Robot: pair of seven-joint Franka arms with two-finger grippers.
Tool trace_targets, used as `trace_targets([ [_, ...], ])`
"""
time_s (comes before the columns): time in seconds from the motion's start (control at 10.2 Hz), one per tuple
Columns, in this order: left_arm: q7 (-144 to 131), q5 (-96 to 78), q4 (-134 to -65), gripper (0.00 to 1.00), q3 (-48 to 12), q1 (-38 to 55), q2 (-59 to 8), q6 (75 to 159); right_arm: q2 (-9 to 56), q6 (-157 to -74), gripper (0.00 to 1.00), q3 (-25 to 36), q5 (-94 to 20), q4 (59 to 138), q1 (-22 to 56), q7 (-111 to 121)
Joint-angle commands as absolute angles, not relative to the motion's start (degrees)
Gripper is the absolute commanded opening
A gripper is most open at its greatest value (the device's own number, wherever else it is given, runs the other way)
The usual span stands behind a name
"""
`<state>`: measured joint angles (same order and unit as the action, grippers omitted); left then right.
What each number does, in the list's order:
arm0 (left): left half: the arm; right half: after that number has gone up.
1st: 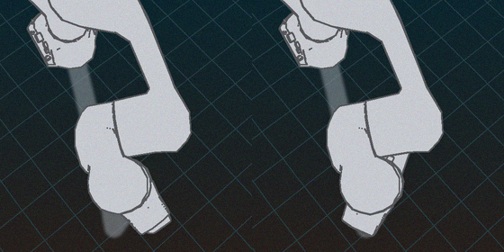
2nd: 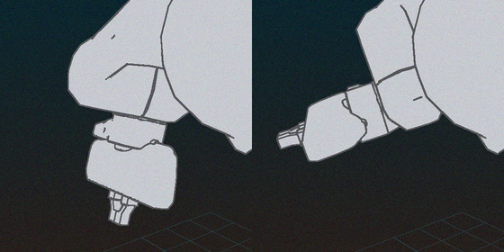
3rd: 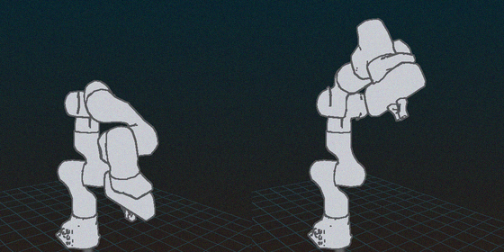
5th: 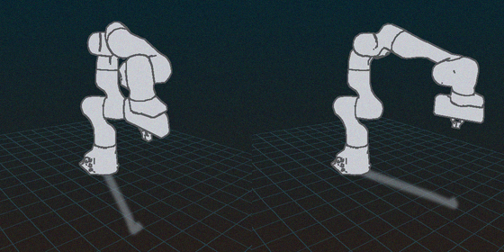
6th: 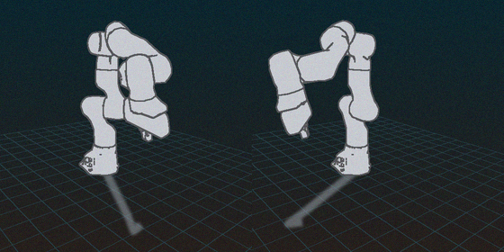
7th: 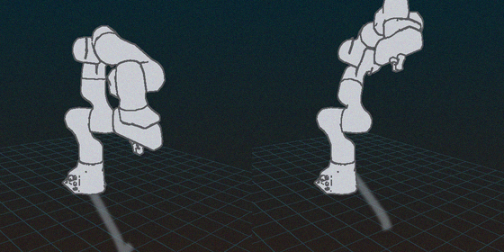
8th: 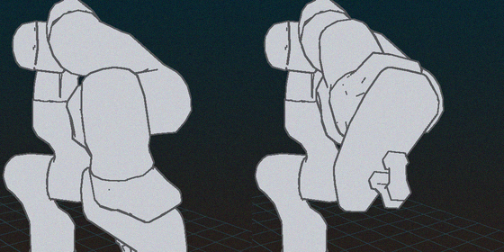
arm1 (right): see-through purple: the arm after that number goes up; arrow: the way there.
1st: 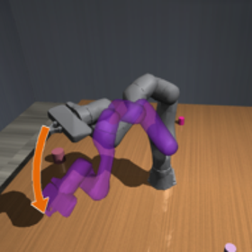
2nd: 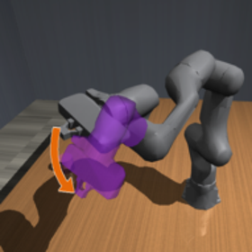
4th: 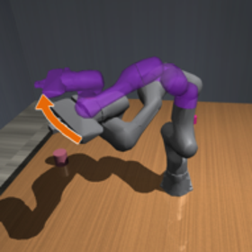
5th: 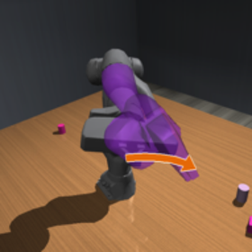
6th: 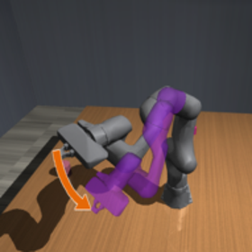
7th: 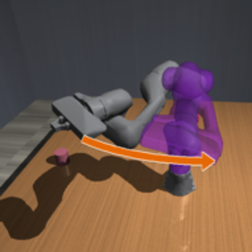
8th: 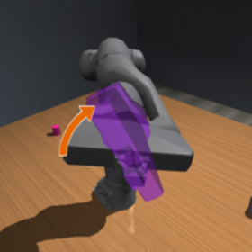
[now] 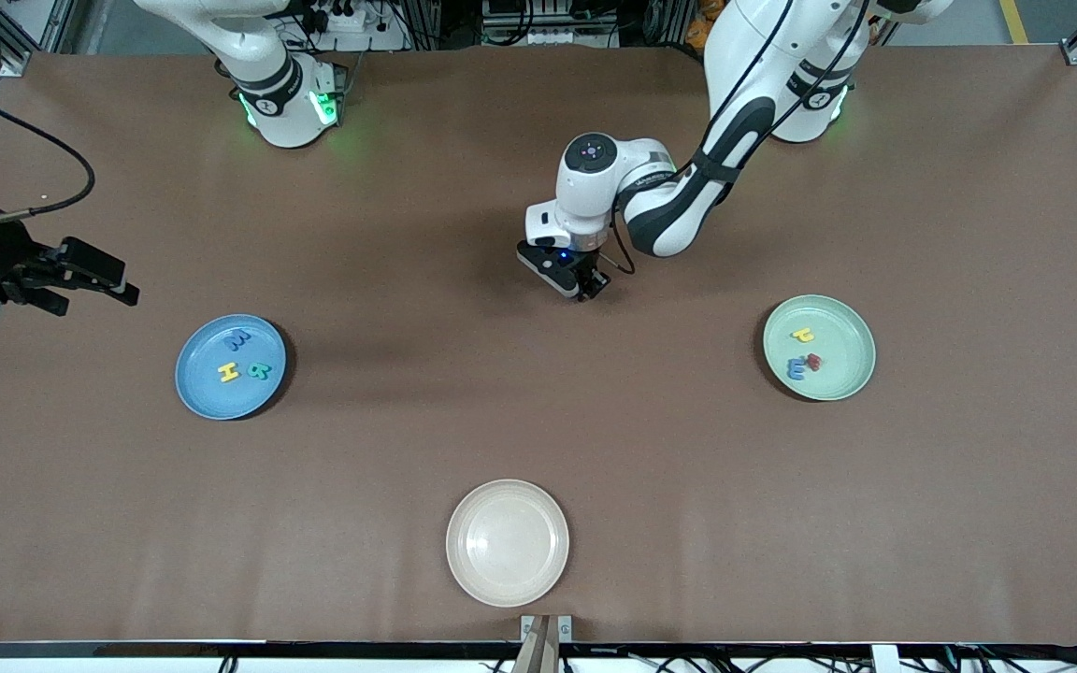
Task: Sort uppercase to blue plate, lowercase to green plate
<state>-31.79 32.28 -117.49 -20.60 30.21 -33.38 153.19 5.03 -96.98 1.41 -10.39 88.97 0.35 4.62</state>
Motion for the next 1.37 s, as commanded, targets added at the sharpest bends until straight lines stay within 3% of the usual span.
trace_targets([
  [0.0,-33.7,34.7,-116.7,0.53,-19.8,31.0,-34.0,153.8,6.5,-95.8,1.0,1.5,-11.4,86.7,1.1,3.6],
  [0.59,-33.9,35.5,-116.7,0.42,-19.8,30.9,-34.2,153.8,7.0,-95.5,1.0,1.5,-11.4,86.3,1.2,3.6],
  [0.88,-33.9,35.5,-116.5,0.42,-19.8,31.0,-34.8,153.8,6.9,-95.1,1.0,1.8,-9.4,86.5,1.3,3.6],
  [1.27,-33.9,36.1,-116.4,0.31,-19.8,31.1,-35.4,153.8,6.8,-95.2,1.0,1.9,-4.1,86.9,1.9,4.4],
])
